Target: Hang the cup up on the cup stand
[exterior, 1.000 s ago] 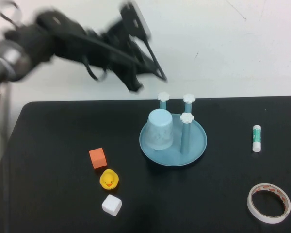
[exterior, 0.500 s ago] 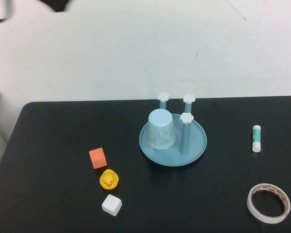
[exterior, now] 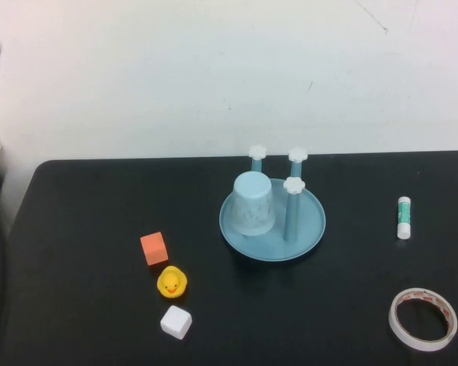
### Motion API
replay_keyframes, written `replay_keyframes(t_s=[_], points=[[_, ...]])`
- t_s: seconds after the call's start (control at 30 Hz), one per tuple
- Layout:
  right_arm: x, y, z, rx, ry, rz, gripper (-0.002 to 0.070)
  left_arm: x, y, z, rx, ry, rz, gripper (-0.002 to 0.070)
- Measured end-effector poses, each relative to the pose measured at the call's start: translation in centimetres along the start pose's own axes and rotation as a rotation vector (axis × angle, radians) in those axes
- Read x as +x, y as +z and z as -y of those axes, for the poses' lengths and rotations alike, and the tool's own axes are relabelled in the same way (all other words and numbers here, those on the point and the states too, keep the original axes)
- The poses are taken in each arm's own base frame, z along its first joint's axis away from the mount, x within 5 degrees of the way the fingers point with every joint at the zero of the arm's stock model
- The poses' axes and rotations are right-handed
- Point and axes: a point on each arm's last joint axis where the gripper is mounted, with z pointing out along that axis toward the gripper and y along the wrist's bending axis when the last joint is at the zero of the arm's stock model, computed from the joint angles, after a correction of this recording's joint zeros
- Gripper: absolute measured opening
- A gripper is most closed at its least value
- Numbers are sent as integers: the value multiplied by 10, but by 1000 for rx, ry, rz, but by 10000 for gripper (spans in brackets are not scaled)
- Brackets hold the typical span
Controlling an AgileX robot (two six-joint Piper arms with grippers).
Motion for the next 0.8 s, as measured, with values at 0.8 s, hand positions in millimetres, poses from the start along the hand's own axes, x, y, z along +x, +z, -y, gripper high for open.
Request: replay_keyframes(t_s=[0.8], points=[[-1,0,0,0,0,14,0,190,-90,103,52,-145,-121,-1]])
